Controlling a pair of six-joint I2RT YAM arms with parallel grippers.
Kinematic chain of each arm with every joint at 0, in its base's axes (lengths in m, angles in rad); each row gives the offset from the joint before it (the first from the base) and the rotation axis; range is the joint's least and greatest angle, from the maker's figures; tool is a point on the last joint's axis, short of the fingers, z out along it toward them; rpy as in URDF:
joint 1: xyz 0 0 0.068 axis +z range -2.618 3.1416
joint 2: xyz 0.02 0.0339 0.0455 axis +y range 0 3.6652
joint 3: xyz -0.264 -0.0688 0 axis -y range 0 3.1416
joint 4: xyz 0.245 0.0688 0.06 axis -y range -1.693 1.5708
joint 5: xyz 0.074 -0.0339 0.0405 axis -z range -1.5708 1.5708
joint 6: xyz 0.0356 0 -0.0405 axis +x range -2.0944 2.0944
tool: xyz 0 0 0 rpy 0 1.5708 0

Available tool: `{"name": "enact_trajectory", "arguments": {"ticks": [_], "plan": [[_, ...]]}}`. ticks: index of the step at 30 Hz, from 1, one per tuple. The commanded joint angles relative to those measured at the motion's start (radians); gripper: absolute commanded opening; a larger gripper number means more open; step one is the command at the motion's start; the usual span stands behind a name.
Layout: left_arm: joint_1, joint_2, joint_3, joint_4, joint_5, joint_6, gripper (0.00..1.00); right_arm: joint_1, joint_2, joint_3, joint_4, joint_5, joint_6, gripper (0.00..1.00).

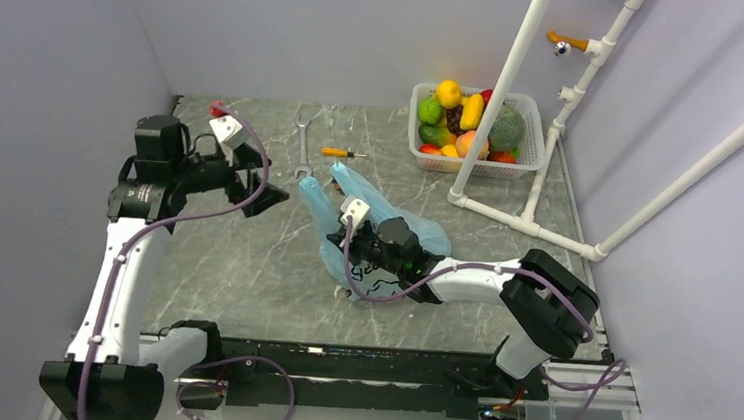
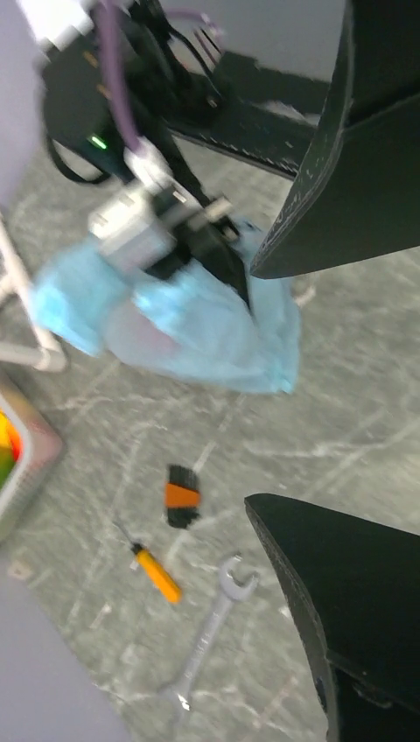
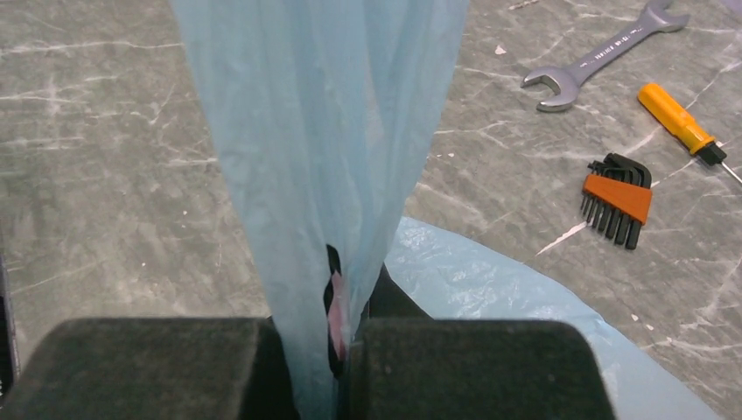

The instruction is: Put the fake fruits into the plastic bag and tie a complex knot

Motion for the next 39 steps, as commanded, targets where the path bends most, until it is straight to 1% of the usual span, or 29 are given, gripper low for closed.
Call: {"name": "enact_trajectory", "arguments": {"ticks": [1, 2, 3, 5, 8, 11, 12, 13, 14, 15, 16, 19, 20, 21, 23, 26, 27, 28, 30, 32, 34, 35, 36, 39], "plan": [[0.121, 0.003, -0.084, -0.171, 0.231, 0.437, 0.99, -0.006, -0.064, 0.043, -0.014, -0.024, 0.019, 0.00], [0.120, 0.006, -0.096, -0.190, 0.270, 0.495, 0.99, -0.007, -0.069, 0.042, -0.011, -0.030, 0.019, 0.00], [0.118, 0.006, -0.120, -0.170, 0.310, 0.515, 0.99, -0.008, -0.070, 0.040, -0.009, -0.036, 0.017, 0.00], [0.094, 0.004, -0.169, -0.073, 0.344, 0.479, 0.99, -0.008, -0.073, 0.040, -0.007, -0.047, 0.021, 0.00], [0.022, 0.014, -0.219, 0.024, 0.325, 0.521, 0.95, -0.008, -0.076, 0.035, -0.004, -0.063, 0.014, 0.00], [-0.045, 0.039, -0.251, 0.133, 0.320, 0.502, 0.91, -0.010, -0.079, 0.030, 0.002, -0.075, -0.004, 0.01], [-0.063, 0.049, -0.254, 0.168, 0.320, 0.476, 0.89, -0.012, -0.081, 0.031, -0.002, -0.077, -0.006, 0.01], [-0.082, 0.059, -0.257, 0.212, 0.321, 0.443, 0.84, -0.013, -0.082, 0.034, -0.007, -0.080, -0.008, 0.02], [-0.099, 0.072, -0.257, 0.250, 0.322, 0.409, 0.76, -0.012, -0.085, 0.034, -0.010, -0.081, -0.008, 0.02], [-0.118, 0.084, -0.260, 0.291, 0.323, 0.367, 0.70, -0.014, -0.086, 0.035, -0.011, -0.085, -0.007, 0.03], [-0.135, 0.095, -0.267, 0.347, 0.330, 0.328, 0.66, -0.014, -0.088, 0.035, -0.013, -0.088, -0.010, 0.03], [-0.180, 0.104, -0.288, 0.437, 0.301, 0.268, 0.64, -0.014, -0.092, 0.035, -0.012, -0.095, -0.007, 0.03], [-0.185, 0.102, -0.299, 0.482, 0.291, 0.235, 0.61, -0.014, -0.094, 0.035, -0.014, -0.096, -0.007, 0.04], [-0.186, 0.102, -0.309, 0.528, 0.282, 0.191, 0.55, -0.014, -0.096, 0.035, -0.017, -0.095, -0.007, 0.04], [-0.187, 0.113, -0.307, 0.545, 0.288, 0.137, 0.38, -0.014, -0.100, 0.037, -0.029, -0.094, -0.004, 0.04], [-0.187, 0.138, -0.267, 0.458, 0.316, 0.172, 0.17, -0.015, -0.107, 0.042, -0.035, -0.103, -0.010, 0.05], [-0.187, 0.137, -0.254, 0.427, 0.326, 0.196, 0.08, -0.016, -0.107, 0.046, -0.042, -0.108, -0.010, 0.08], [-0.186, 0.134, -0.247, 0.413, 0.331, 0.209, 0.01, -0.017, -0.109, 0.054, -0.063, -0.117, -0.013, 0.15], [-0.187, 0.124, -0.241, 0.392, 0.334, 0.238, 0.00, -0.017, -0.121, 0.074, -0.114, -0.142, -0.023, 0.34], [-0.186, 0.130, -0.217, 0.297, 0.320, 0.328, 0.00, -0.018, -0.160, 0.096, -0.184, -0.169, -0.044, 0.60], [-0.185, 0.150, -0.183, 0.177, 0.294, 0.426, 0.00, -0.019, -0.213, 0.133, -0.290, -0.204, -0.058, 0.77], [-0.183, 0.161, -0.165, 0.105, 0.285, 0.474, 0.00, -0.020, -0.242, 0.158, -0.355, -0.221, -0.063, 0.82], [-0.183, 0.170, -0.150, 0.075, 0.275, 0.499, 0.00, -0.018, -0.264, 0.181, -0.411, -0.228, -0.063, 0.85], [-0.181, 0.182, -0.132, 0.051, 0.249, 0.522, 0.00, -0.020, -0.308, 0.260, -0.586, -0.239, -0.096, 0.87]]}}
